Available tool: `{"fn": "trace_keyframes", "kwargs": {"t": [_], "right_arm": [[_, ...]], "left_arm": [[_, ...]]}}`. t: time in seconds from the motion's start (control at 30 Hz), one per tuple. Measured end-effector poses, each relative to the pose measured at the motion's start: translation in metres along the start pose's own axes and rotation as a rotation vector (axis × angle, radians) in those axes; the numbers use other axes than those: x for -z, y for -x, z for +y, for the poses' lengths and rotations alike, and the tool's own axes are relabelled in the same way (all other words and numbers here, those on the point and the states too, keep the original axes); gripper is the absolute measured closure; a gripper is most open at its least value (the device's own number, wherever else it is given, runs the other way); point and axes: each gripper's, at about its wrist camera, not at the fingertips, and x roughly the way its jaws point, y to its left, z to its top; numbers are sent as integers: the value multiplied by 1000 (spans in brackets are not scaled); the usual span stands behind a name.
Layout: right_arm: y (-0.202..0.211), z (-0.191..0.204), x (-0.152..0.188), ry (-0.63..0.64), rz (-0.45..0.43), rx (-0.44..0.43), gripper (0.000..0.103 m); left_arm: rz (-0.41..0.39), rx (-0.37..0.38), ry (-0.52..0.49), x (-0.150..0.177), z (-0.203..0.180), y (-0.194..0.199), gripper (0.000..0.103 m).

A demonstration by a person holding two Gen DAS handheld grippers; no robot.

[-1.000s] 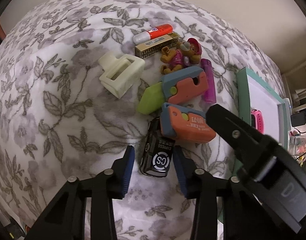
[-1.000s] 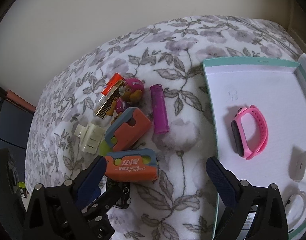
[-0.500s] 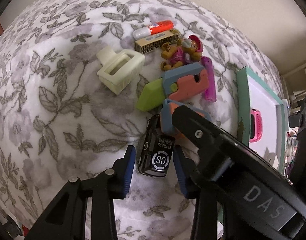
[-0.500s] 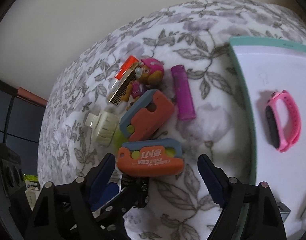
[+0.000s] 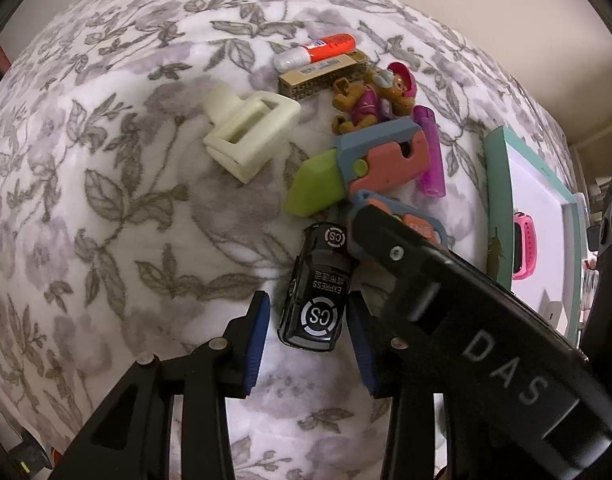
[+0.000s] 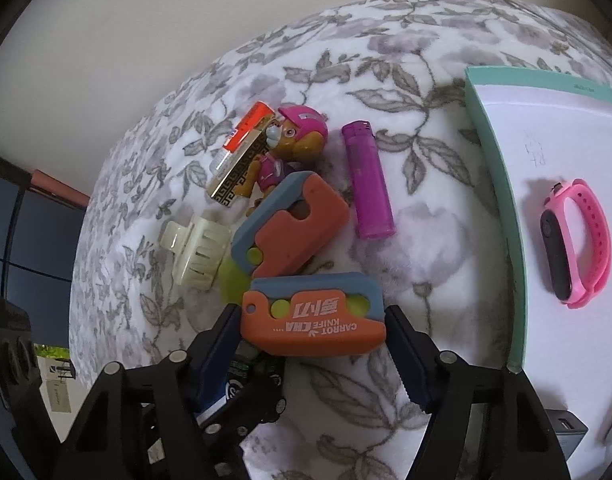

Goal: Organize rigid objects
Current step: 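Grasp the black toy car with the left tool while the right tool grasps the orange-blue carrot knife, then carry the toy car and carrot knife into the tray and open both tools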

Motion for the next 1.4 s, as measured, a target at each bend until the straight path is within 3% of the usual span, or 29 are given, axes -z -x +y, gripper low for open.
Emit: {"fn": "trace_keyframes", "kwargs": {"t": [0.43, 0.63, 0.73, 0.93, 1.4], "right_arm": [[4, -3, -1, -8, -20, 9, 29], [9, 0, -1, 14, -37, 28, 29], [12, -5, -2, 6, -45, 55, 29], [16, -20, -5, -49, -46, 31, 29], [62, -32, -18, -90, -125, 2, 29]], "left_arm": [[-10, 15, 45, 0, 24, 13, 60], [3, 14, 30, 2, 15, 2, 60], [2, 22, 30, 2, 15, 2, 63], [-18, 26, 25, 2, 9, 6, 69], [-164, 58, 34, -15, 4, 50, 71]]}}
